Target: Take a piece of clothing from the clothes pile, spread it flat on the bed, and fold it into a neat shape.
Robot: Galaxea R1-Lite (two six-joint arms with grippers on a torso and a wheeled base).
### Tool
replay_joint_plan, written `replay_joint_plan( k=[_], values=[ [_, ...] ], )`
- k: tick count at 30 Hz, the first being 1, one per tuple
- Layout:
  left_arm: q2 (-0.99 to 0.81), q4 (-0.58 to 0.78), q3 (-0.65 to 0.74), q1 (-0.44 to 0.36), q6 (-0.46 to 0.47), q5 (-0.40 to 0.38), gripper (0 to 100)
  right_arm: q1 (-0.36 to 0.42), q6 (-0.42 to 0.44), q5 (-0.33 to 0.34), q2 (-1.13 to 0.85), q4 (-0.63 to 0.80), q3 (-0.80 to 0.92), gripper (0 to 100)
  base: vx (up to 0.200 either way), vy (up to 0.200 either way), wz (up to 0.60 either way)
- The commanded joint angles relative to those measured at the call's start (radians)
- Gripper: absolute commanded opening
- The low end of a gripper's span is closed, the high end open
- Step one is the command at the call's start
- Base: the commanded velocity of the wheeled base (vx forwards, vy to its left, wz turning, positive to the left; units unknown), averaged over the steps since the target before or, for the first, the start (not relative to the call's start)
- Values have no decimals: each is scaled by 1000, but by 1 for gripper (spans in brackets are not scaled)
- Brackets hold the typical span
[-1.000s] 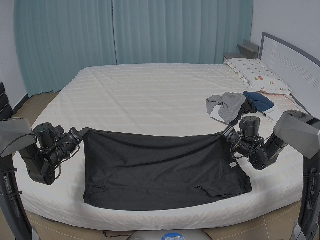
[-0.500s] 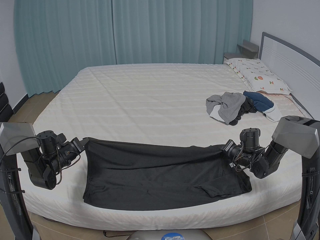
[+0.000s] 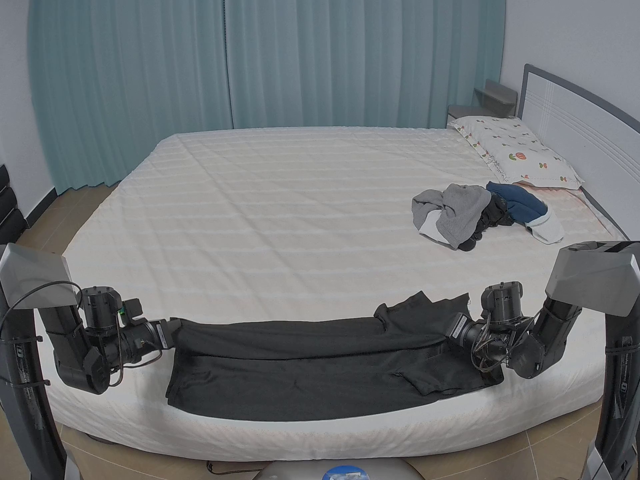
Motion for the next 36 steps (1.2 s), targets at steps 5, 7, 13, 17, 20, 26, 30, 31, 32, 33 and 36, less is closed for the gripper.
replay_joint_plan(
  k=[5, 7, 13, 17, 20, 26, 30, 31, 32, 33, 36],
  values=[
    [0, 96, 31, 6, 84, 0, 0, 10, -39, -1, -33, 0, 93, 0, 0, 0, 0],
    [2, 98, 35, 9, 99, 0, 0, 11, -41, -1, -31, 0, 103, 0, 0, 0, 0],
    [-10, 98, 49, 14, 110, 0, 0, 11, -39, -1, -36, -2, 117, 0, 0, 0, 0],
    [-12, 100, 54, 14, 110, 0, 0, 11, -39, -1, -36, -2, 119, 0, 0, 0, 0],
    [-10, 115, 60, 12, 118, 0, 100, 20, -36, -1, -37, -2, 123, 100, 0, 0, 0],
    [-49, 136, 69, 17, 138, 0, 100, 10, -24, -1, -132, 0, 139, 100, 0, 0, 0],
    [-85, 138, 75, 29, 138, 0, 100, -24, -24, 1, -214, 7, 151, 100, 0, 0, 0],
    [-92, 139, 74, 35, 138, 0, 100, -38, -24, 4, -226, 10, 148, 100, 0, 0, 0],
    [-96, 138, 72, 40, 138, -2, 100, -50, -24, 6, -235, 12, 145, 100, 0, 0, 0],
    [-101, 138, 64, 46, 131, -2, 100, -69, -24, 16, -246, 12, 140, 100, 0, 0, 0],
    [-107, 139, 41, 46, 92, -8, 100, -109, -24, 48, -255, 13, 133, 100, 0, 0, 0]
  ],
)
